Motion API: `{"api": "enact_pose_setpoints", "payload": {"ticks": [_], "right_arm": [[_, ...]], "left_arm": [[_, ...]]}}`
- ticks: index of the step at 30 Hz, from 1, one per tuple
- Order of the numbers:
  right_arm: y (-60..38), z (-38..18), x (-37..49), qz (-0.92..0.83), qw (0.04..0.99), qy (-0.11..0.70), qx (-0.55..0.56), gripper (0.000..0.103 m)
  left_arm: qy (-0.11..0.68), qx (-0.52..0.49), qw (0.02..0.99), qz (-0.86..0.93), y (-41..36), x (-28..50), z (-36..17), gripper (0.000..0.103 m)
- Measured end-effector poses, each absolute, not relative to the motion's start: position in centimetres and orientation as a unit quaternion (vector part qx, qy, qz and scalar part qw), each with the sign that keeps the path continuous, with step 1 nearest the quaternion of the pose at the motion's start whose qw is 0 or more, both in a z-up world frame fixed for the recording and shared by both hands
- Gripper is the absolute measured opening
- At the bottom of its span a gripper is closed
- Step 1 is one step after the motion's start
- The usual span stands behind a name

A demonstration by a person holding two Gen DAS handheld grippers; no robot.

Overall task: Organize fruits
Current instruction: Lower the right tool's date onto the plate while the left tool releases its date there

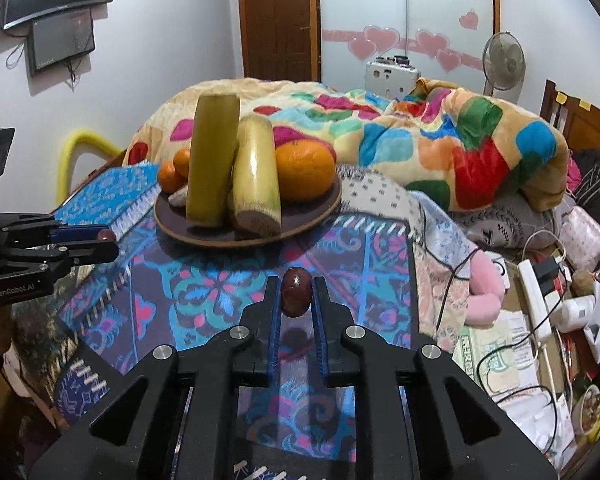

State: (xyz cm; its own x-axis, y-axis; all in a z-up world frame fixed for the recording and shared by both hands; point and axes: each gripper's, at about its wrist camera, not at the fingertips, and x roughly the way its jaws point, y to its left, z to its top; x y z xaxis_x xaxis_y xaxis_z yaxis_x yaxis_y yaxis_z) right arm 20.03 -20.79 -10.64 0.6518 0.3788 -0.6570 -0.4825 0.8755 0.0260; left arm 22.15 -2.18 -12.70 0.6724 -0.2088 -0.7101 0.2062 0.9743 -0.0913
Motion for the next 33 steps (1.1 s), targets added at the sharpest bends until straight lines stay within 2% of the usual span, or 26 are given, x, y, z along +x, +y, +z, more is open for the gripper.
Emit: {"api": "enact_pose_setpoints", "payload": {"ticks": [16, 30, 33], "right_arm": [[-18.7, -9.4, 24.6, 0.237, 0.911, 0.325, -0.087, 0.013], [-17.9, -11.7, 28.6, 0.254, 0.882, 0.388, -0.075, 0.014], [-17.8, -11.7, 28.6, 0.256, 0.881, 0.39, -0.078, 0.016]], "left_arm": [[0.382, -0.008, 0.919, -0.101, -2.7, 26.8, -12.3, 0.026], [0.398, -0.019, 0.912, -0.099, -2.6, 28.4, -13.4, 0.026], [0.404, -0.029, 0.909, -0.098, -2.3, 28.6, -13.6, 0.029]]}}
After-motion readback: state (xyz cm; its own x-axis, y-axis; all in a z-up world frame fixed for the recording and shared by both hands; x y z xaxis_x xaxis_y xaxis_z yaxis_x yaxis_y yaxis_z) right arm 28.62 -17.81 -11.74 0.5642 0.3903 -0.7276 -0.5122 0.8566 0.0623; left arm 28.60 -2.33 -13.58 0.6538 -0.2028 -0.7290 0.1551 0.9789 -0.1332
